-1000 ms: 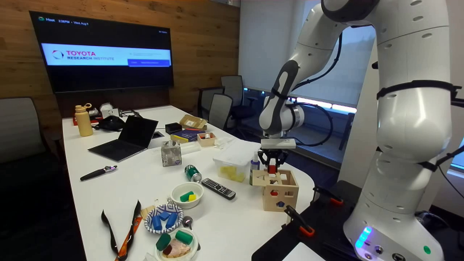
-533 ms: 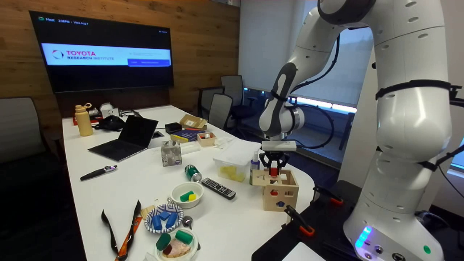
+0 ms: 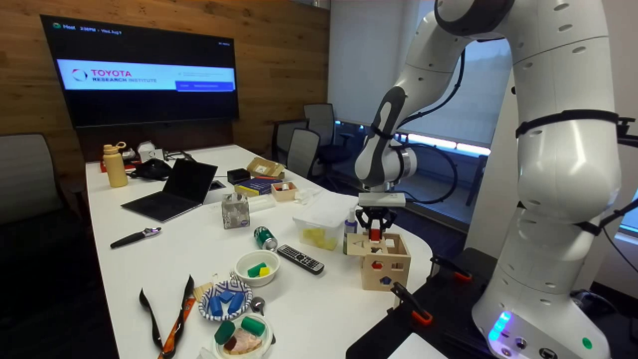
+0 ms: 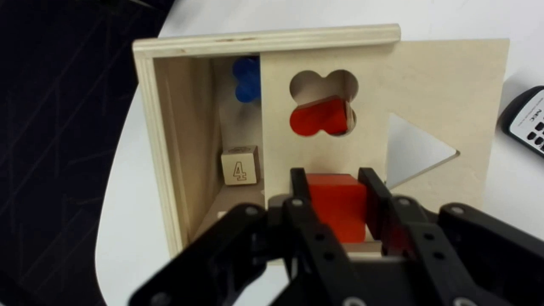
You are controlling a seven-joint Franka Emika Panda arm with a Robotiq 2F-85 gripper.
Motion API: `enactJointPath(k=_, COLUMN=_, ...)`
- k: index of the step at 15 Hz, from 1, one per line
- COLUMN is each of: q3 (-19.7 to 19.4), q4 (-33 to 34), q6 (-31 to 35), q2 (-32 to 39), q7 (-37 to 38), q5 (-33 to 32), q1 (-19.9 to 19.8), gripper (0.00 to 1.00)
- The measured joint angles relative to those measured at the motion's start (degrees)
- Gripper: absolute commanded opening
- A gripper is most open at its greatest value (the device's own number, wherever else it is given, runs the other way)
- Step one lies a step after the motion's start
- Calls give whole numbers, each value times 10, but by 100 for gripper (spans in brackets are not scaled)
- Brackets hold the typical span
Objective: Put the blue and orange blocks in the toy box
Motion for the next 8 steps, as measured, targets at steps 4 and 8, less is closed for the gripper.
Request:
enactJointPath(k=4, q3=0, q4=14, q6=0, q2=17, q7=0, q5=11, q1=0, gripper=8)
enactJointPath(k=8, q3=-2, q4=21, q6=0, q2=27, q7=0, q5=12, q1=0, gripper=8)
